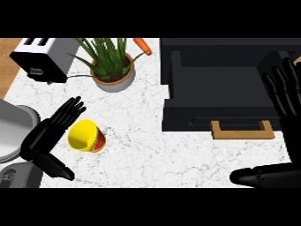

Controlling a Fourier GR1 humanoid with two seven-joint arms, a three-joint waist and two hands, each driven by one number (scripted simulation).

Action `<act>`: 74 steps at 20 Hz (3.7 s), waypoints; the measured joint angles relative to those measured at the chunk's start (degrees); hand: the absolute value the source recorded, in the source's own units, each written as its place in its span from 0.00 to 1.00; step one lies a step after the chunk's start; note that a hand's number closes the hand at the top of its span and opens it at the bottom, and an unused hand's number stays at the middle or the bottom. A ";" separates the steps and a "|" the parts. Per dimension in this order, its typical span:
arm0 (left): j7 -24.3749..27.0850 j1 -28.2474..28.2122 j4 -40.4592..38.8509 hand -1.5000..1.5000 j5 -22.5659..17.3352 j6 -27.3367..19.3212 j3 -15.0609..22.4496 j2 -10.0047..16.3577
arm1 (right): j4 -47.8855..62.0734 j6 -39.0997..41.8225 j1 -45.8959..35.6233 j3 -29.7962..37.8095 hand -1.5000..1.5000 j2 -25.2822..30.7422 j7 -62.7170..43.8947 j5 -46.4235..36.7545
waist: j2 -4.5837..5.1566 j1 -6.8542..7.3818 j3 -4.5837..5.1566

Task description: Pick up the cup, place it into the drawer and close the drawer

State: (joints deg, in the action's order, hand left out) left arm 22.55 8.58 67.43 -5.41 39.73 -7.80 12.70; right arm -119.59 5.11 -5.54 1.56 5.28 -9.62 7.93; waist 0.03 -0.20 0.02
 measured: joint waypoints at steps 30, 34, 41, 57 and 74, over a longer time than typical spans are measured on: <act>23.98 14.83 -39.40 0.00 11.81 -10.98 3.80 2.51 | 0.63 1.43 0.35 -0.49 0.00 -0.94 1.28 -0.24 | 0.22 -0.60 0.07; 24.45 16.12 -41.11 0.00 11.32 -10.85 4.07 2.07 | 0.43 1.03 -1.52 0.11 0.00 -0.50 -0.54 0.35 | 0.21 -0.55 0.07; 25.35 17.58 -45.02 0.00 10.36 -10.31 4.17 1.33 | -1.27 1.82 0.24 0.49 0.00 -0.20 -0.72 1.45 | 0.28 -0.91 0.10; 22.86 18.59 -44.63 1.00 6.00 -3.22 5.93 -1.51 | 0.63 2.16 0.38 0.79 0.00 -0.36 0.63 1.16 | 0.26 -0.79 0.08; 33.00 11.41 -35.57 1.00 -5.28 -24.00 -6.11 -4.92 | -1.38 1.49 -0.64 2.35 0.00 0.74 -2.51 2.23 | -0.13 0.55 0.00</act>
State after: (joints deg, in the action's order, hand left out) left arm 55.55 19.99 31.85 -10.69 15.73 -13.91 7.79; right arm -120.97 6.61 -6.18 3.92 6.02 -12.13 10.16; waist -0.10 0.34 0.01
